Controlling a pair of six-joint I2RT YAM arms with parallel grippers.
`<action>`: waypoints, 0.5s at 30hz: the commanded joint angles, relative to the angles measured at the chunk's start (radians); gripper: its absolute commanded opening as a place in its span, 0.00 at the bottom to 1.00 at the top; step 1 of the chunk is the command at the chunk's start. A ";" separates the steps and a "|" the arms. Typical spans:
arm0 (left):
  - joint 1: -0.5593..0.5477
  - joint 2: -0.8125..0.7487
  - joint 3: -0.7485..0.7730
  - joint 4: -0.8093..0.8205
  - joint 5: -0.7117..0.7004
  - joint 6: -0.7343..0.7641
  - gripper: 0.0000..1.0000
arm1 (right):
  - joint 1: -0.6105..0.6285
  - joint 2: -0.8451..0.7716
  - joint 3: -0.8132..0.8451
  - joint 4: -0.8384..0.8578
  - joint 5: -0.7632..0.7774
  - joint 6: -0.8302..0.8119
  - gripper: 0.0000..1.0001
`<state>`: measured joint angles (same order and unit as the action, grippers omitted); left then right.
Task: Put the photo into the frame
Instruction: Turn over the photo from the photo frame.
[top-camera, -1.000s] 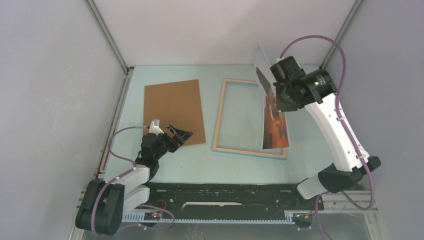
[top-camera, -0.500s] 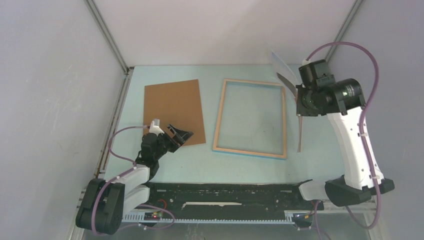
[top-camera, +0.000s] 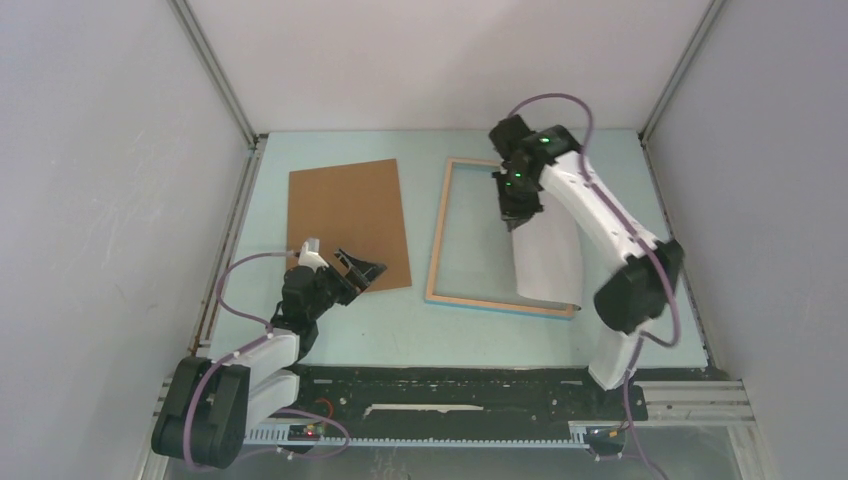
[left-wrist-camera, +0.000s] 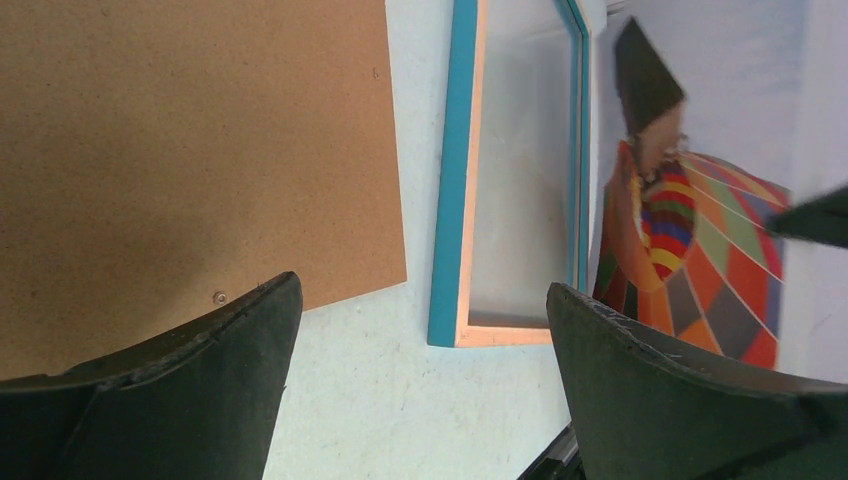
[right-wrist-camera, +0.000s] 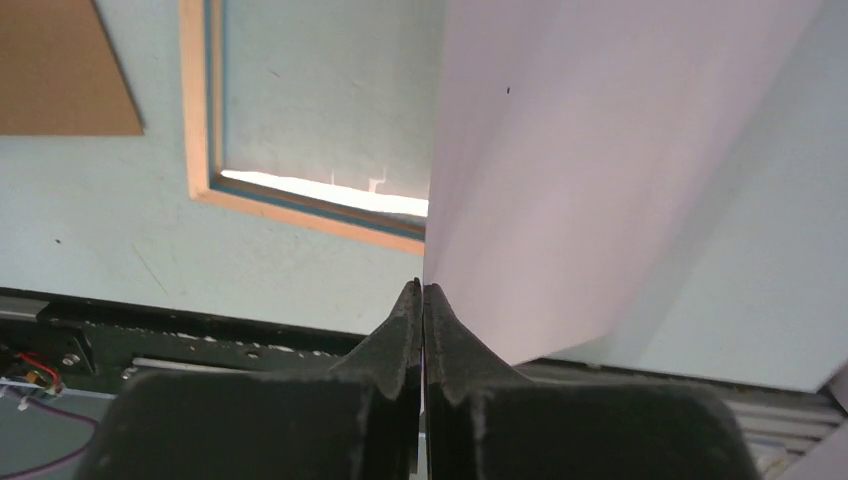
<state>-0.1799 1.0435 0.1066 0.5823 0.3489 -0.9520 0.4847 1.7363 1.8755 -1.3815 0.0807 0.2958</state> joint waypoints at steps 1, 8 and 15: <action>0.010 0.007 0.059 0.034 0.024 0.000 1.00 | 0.051 0.189 0.134 0.069 -0.069 0.038 0.00; 0.015 0.026 0.064 0.036 0.042 -0.007 1.00 | 0.056 0.379 0.095 0.240 -0.176 0.182 0.00; 0.023 0.055 0.068 0.049 0.061 -0.016 1.00 | 0.062 0.399 -0.011 0.397 -0.127 0.333 0.00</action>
<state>-0.1677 1.0855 0.1219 0.5842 0.3794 -0.9607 0.5426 2.1403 1.8763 -1.1019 -0.0746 0.5095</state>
